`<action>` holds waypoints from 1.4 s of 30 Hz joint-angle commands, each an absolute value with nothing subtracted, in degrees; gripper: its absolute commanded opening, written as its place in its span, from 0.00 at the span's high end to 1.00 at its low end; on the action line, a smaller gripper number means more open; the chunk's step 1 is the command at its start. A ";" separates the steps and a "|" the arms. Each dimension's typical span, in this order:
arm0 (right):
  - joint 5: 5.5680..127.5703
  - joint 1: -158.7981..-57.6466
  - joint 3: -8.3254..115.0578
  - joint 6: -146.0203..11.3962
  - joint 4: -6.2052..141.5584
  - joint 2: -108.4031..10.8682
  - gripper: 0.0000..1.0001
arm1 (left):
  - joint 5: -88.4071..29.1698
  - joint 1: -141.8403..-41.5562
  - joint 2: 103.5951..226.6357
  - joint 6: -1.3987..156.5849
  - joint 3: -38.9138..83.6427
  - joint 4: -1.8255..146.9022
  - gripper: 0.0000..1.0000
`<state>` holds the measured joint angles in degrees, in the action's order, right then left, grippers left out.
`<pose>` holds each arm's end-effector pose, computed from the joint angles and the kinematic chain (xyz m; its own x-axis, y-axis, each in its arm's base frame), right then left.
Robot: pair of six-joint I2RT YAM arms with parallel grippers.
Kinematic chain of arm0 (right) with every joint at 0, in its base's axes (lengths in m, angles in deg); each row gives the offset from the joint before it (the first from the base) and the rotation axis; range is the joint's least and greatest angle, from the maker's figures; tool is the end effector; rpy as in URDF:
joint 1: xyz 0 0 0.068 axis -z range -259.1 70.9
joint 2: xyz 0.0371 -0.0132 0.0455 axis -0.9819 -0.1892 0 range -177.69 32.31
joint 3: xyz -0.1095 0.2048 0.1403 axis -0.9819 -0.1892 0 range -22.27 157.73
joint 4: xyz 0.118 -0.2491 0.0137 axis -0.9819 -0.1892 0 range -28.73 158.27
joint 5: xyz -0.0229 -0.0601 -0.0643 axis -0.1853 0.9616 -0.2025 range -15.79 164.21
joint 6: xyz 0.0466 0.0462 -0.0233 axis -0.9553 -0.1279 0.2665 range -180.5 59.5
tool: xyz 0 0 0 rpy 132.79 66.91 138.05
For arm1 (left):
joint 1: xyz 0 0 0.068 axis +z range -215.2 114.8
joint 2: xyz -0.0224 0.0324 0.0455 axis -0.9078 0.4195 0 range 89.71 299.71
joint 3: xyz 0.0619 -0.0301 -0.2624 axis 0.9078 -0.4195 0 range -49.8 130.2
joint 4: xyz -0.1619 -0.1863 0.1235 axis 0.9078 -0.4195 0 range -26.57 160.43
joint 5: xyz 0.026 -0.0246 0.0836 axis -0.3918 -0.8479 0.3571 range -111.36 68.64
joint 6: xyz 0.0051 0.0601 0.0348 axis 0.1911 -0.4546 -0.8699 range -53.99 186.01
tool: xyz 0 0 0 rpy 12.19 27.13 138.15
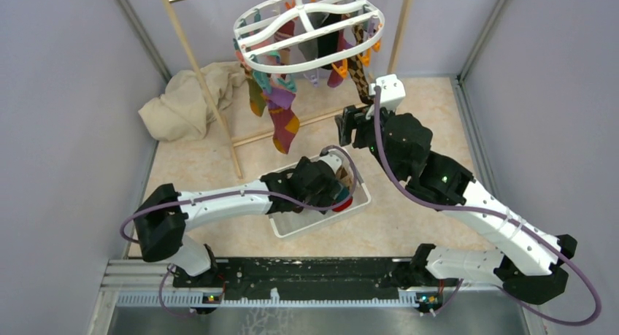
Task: Remove the socks clipped to the hanger
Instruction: Place the sock in the bin.
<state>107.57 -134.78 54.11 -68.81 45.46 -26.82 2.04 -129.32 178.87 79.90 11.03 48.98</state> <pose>0.1593 0.1782 0.4616 -0.1091 0.0541 -0.9926 -0.3696 0.9247 0.0911 0.1753 -0.3098 0.2089 -0.4949 0.5154 -0.6996 0.6130 0.7777 0.1394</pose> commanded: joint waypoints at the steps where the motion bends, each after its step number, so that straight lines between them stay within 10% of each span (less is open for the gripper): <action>1: 108.22 -134.26 53.84 -69.57 46.71 -25.42 0.35 | 1.37 -129.10 175.73 80.39 9.71 53.45 0.01; 42: 101.40 -133.76 48.61 -73.37 48.10 -26.23 0.33 | 10.92 -105.56 149.30 74.91 -12.22 79.81 0.01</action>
